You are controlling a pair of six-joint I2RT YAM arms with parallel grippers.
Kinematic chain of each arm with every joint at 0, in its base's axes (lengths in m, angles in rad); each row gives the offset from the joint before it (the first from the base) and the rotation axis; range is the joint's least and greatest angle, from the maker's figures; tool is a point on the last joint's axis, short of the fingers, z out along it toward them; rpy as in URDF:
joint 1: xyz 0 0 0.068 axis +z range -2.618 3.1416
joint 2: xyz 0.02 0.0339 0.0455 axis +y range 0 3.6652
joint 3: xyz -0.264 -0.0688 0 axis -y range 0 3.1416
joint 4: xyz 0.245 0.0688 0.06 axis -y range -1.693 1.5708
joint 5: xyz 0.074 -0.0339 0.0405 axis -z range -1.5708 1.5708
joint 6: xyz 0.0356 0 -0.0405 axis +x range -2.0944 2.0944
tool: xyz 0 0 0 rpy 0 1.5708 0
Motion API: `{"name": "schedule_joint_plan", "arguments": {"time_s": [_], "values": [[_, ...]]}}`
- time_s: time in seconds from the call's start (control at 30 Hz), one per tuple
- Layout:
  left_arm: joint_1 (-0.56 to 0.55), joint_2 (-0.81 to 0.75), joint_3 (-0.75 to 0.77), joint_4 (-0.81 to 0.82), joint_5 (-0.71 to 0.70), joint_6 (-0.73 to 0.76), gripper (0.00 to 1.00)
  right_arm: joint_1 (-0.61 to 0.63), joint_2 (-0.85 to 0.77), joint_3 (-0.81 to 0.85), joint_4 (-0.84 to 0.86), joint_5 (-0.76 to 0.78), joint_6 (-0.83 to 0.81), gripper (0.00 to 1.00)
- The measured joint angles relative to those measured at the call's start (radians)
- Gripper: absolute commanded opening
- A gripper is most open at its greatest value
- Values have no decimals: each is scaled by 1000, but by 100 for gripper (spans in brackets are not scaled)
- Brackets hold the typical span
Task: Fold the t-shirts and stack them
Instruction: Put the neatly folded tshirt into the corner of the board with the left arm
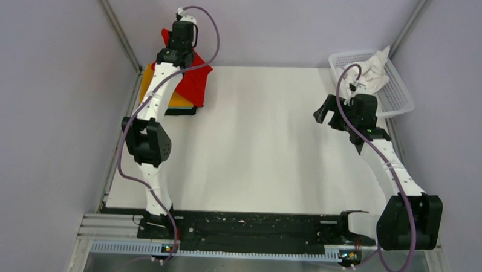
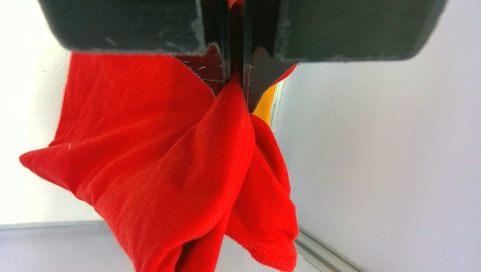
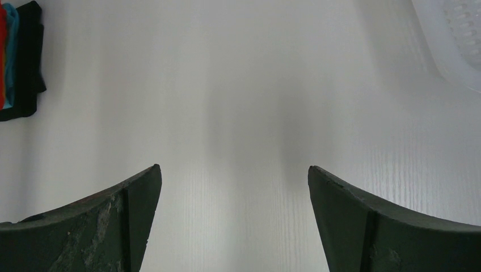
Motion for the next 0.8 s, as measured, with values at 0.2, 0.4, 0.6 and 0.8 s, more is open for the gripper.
{"name": "schedule_joint_plan", "arguments": {"time_s": [0.2, 0.4, 0.6, 0.8], "values": [[96, 48, 2, 11, 52, 5, 0, 0, 11, 0, -5, 18, -2, 99], [212, 119, -12, 44, 167, 7, 0, 0, 12, 1, -26, 35, -8, 99], [297, 167, -23, 102, 235, 6, 60, 0, 12, 1, -46, 35, -8, 99], [315, 183, -24, 138, 216, -21, 99, 0, 12, 1, -50, 38, -8, 99]]}}
